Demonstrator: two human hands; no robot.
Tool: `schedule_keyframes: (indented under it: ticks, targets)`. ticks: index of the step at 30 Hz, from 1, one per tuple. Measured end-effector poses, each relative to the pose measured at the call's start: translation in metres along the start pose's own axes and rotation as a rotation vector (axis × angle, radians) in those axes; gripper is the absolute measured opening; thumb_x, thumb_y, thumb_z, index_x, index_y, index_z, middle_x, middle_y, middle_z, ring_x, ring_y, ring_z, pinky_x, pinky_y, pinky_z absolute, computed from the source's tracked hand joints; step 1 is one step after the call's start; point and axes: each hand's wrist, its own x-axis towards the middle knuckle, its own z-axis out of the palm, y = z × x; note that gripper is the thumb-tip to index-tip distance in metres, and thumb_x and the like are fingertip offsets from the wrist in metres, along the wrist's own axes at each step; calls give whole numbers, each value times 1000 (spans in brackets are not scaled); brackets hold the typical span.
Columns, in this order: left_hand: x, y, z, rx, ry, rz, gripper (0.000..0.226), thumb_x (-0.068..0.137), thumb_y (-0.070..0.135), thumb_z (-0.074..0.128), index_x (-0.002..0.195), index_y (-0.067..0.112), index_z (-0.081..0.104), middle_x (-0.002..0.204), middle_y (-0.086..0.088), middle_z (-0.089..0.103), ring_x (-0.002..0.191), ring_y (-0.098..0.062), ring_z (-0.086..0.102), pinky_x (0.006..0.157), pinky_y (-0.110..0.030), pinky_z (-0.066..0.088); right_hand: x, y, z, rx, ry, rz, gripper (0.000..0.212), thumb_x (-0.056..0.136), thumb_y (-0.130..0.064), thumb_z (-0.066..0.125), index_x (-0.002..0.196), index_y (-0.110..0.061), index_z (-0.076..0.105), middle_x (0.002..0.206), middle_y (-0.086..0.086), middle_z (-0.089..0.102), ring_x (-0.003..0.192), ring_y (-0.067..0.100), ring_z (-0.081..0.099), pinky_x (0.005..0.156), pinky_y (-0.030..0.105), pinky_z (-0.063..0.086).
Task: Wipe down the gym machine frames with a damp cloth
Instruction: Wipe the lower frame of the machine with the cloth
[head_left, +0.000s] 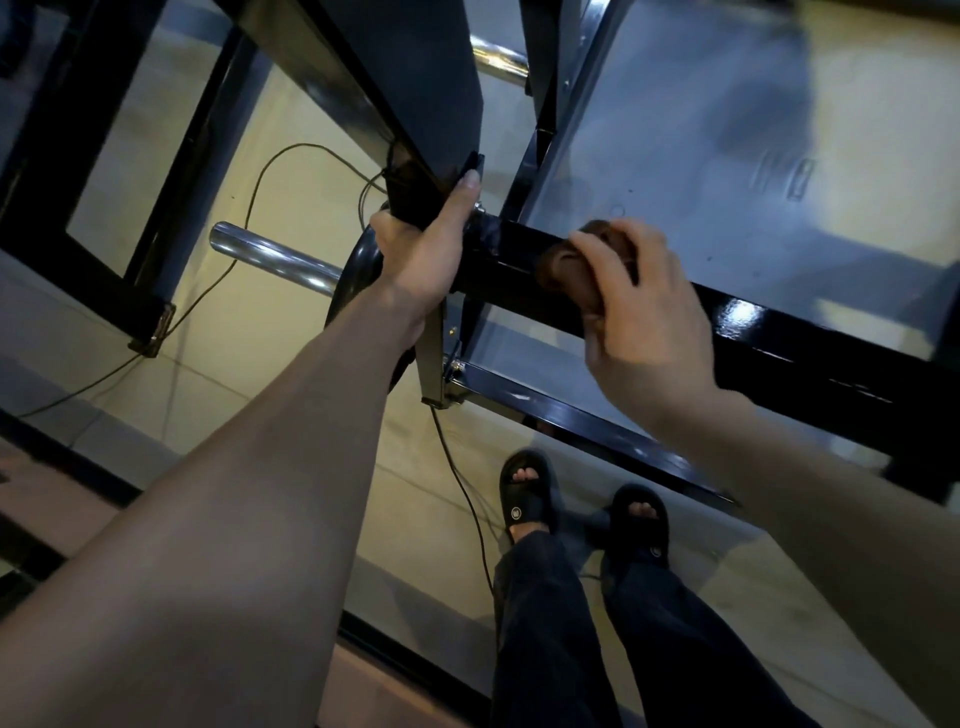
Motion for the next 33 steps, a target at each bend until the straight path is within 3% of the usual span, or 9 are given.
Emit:
schedule_keyframes:
  ticks: [4,7,10,14,17,22,26,29,33]
  targets:
    - [2,-1,2,-41,20,-9,88,83,64,73,142,20,24,133,-2,51,123,-20,52,114,-49,41,17,-24,10,-8,86,343,66,92,-17,65,154,-21,42,157,14,33,132,36,45,110,48,41]
    - [2,-2,6,-70,63,-9,84,80,64,75,137,22,29,128,-2,56,118,-20,59,109,-48,47,18,-54,19,54,39,151,74,90,-12,69,155,-23,38,159,9,29,133,33,43,111,46,41]
    - [-3,-3,10,-99,92,-7,78,83,62,74,136,23,32,125,1,59,117,-18,59,109,-47,46,-2,-24,4,-20,-20,20,74,89,-12,69,156,-25,38,160,6,30,130,33,46,107,48,46]
    - [-5,-2,11,-115,98,-10,79,86,59,72,141,23,30,125,4,59,121,-19,55,114,-50,39,-29,30,-21,-24,38,249,65,92,-15,64,153,-26,44,158,6,33,129,36,48,105,49,48]
    - [-5,-1,12,-126,109,-14,78,84,59,74,139,24,32,122,4,59,119,-18,56,113,-50,41,-14,12,-11,-9,99,434,62,91,-15,62,150,-24,47,155,8,36,126,37,50,103,47,48]
    - [-4,-7,17,-125,140,16,84,82,63,74,143,23,32,129,1,59,121,-20,57,111,-48,45,21,-36,14,-10,29,159,66,95,-16,63,156,-23,40,159,7,33,127,32,52,102,46,51]
    - [-23,-20,35,-29,312,55,103,82,68,69,161,23,20,159,-5,31,143,-28,36,116,-45,37,-19,20,-13,-37,23,137,66,95,-16,62,156,-26,40,160,2,34,124,31,54,101,47,52]
    - [-46,-31,58,169,426,-61,82,98,57,54,160,17,21,162,-11,24,148,-30,23,121,-48,27,-65,79,-43,-75,80,230,63,93,-15,61,153,-22,46,158,8,39,126,41,53,103,50,50]
    - [-76,-55,84,158,327,-239,43,101,43,48,138,24,45,144,-11,43,130,-32,42,109,-50,41,-111,120,-78,-131,133,396,65,90,-12,63,153,-18,46,158,11,39,135,39,47,107,54,48]
